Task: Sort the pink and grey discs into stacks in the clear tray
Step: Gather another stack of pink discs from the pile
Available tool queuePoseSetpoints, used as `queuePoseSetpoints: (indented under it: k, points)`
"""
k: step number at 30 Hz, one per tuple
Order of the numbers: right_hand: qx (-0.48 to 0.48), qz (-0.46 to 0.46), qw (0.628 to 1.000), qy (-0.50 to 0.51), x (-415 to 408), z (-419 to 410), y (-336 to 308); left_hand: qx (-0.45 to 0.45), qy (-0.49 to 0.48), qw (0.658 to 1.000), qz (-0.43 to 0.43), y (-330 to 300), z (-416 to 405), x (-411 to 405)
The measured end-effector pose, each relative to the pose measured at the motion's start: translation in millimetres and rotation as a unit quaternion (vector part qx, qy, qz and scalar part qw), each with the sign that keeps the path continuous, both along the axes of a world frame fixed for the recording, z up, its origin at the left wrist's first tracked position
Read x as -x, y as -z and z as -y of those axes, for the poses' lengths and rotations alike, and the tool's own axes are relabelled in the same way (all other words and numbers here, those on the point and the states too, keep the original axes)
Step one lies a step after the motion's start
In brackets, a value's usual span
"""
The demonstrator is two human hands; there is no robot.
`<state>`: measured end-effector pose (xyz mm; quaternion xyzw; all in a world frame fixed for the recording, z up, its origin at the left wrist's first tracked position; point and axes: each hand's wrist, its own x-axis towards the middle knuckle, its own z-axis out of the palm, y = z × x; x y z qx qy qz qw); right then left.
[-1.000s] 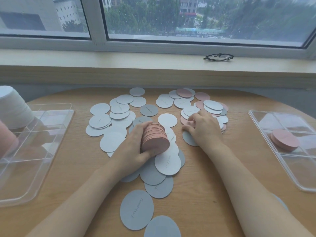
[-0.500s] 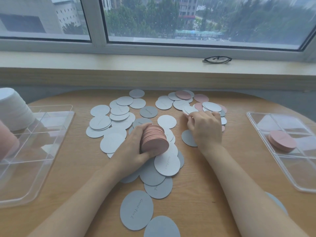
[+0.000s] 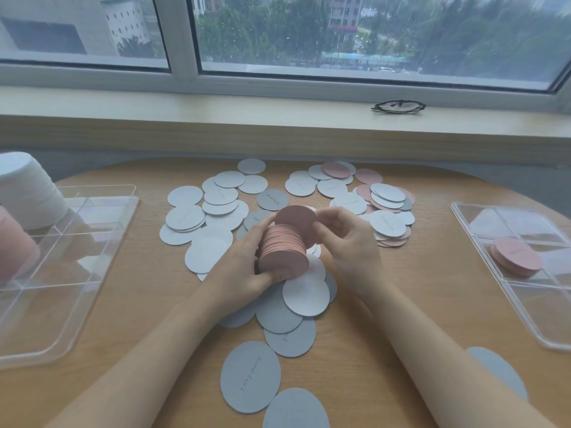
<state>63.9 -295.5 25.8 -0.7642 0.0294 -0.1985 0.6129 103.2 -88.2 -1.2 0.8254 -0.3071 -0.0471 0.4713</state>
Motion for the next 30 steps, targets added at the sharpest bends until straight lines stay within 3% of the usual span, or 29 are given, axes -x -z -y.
queuePoseSetpoints:
  k: [3, 7, 18, 25, 30]
  points:
    - [-0.048, -0.001, 0.999, -0.024, 0, 0, 2, 0.0, -0.003, 1.0, 0.001, -1, 1, 0]
    - [-0.039, 0.009, 0.999, -0.013, -1, 0, 4, -0.012, -0.009, 1.0, 0.003, 1, 1, 0]
    - [0.169, 0.0, 0.984, -0.053, 2, 1, 10, -0.041, -0.018, 0.999, 0.017, 0, 1, -1]
    - [0.278, -0.029, 0.953, -0.121, 2, 1, 12, -0.031, -0.029, 0.998, 0.055, -4, 1, 1]
    - [0.362, -0.016, 0.923, -0.128, -2, -2, 15, -0.089, -0.011, 0.994, 0.063, -2, 3, 2]
